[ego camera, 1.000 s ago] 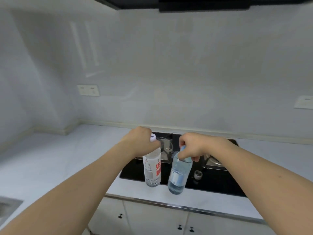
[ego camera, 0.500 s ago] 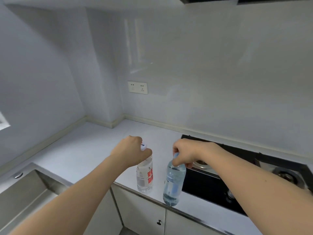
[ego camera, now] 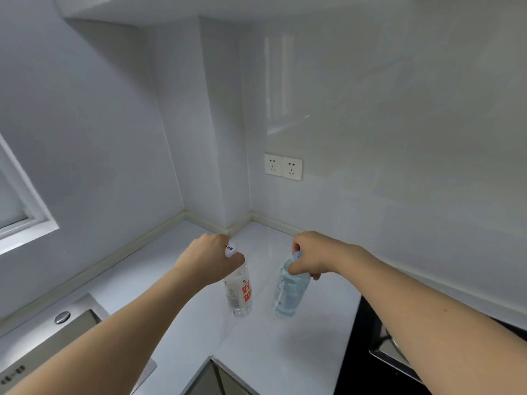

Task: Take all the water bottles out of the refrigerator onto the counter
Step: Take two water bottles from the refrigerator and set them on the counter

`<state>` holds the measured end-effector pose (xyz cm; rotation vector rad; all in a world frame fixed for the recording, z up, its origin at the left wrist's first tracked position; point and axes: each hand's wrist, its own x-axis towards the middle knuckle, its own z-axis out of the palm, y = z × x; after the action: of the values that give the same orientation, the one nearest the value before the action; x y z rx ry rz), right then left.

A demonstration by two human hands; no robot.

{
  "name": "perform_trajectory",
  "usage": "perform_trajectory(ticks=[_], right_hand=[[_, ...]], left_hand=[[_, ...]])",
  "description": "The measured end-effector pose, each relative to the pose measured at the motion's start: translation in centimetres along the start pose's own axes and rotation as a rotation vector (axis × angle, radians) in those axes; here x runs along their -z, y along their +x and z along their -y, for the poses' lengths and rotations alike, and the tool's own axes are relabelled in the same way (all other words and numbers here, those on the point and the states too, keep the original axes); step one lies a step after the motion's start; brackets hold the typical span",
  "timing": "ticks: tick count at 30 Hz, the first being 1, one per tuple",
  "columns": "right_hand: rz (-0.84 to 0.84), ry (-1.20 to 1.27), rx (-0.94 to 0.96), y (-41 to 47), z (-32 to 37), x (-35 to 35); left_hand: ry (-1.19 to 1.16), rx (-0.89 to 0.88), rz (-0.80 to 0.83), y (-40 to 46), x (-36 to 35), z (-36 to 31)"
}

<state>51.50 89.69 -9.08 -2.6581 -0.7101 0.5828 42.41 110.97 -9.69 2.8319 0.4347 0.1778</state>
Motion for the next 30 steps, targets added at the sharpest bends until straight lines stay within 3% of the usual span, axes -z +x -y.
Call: perform_trajectory(ticks=[9, 23, 30], right_hand=[[0.02, -0.061, 0.04, 12.1, 5.3, -0.4], [-0.045, -0.13, 0.137, 36.9, 17.6, -2.8], [0.002, -0.095, 0.197, 47.7, 22.5, -4.3]], left_hand=[[0.011, 0.058, 0.033, 8.7, -0.6, 7.6], [0.013, 0.079, 0.05, 26.8, -1.3, 26.4], [-0.087, 0.067, 0.036, 34.0, -4.1, 33.5]])
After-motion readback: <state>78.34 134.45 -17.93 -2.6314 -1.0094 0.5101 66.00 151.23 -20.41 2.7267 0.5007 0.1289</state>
